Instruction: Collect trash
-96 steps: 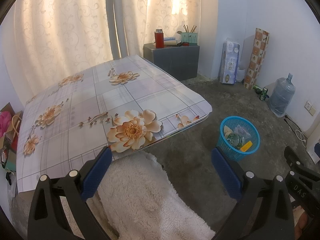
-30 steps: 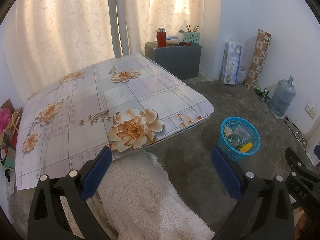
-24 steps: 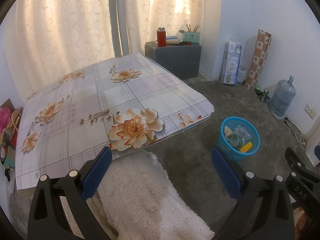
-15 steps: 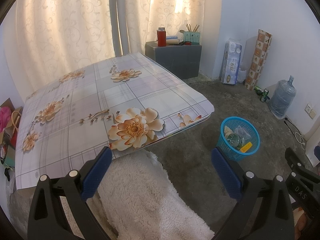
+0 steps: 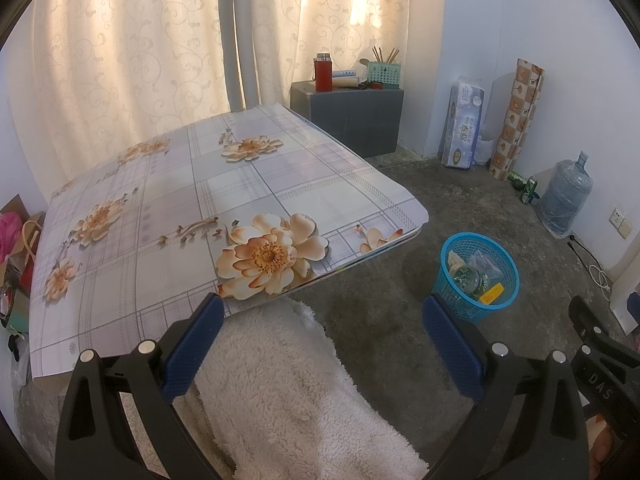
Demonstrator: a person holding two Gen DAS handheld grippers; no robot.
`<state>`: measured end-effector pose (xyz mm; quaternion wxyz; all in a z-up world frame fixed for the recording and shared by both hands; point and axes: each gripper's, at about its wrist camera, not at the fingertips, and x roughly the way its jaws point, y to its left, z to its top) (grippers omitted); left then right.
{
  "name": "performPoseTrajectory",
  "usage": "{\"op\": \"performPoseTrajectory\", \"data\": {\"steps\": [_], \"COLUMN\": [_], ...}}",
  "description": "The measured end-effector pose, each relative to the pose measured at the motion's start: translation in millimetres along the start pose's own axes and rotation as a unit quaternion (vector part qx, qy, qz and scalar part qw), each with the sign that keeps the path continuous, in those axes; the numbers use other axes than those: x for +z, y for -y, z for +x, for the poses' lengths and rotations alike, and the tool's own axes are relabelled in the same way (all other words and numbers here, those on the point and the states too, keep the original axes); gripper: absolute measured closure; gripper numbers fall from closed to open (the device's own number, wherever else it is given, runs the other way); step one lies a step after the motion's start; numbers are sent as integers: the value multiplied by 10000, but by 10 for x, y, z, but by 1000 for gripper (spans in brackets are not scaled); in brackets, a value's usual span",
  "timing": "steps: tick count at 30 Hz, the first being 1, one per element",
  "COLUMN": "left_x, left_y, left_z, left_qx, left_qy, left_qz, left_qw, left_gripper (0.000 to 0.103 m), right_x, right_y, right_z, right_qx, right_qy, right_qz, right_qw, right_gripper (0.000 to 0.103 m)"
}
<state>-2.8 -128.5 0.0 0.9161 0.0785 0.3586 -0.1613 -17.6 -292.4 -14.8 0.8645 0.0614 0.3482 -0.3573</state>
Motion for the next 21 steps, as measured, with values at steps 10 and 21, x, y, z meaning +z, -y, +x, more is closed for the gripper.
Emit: {"op": "performPoseTrajectory", "data": {"steps": [10, 21], "left_x": [17, 15], "left_y": [-20, -22], "left_z": [14, 17], "left_qx": [-3, -1], "left_qy": [-6, -19], "left_qz": [-4, -16], "left_qw": [10000, 10000], "left_gripper": [6, 6], "right_x": [7, 10], "right_y": [3, 8], "right_z": [13, 15], "right_qx": [7, 8], "right_qy": [-4, -5], "right_qz": [-5, -5], "right_qw": [10000, 10000], "right_gripper": [8, 8]}}
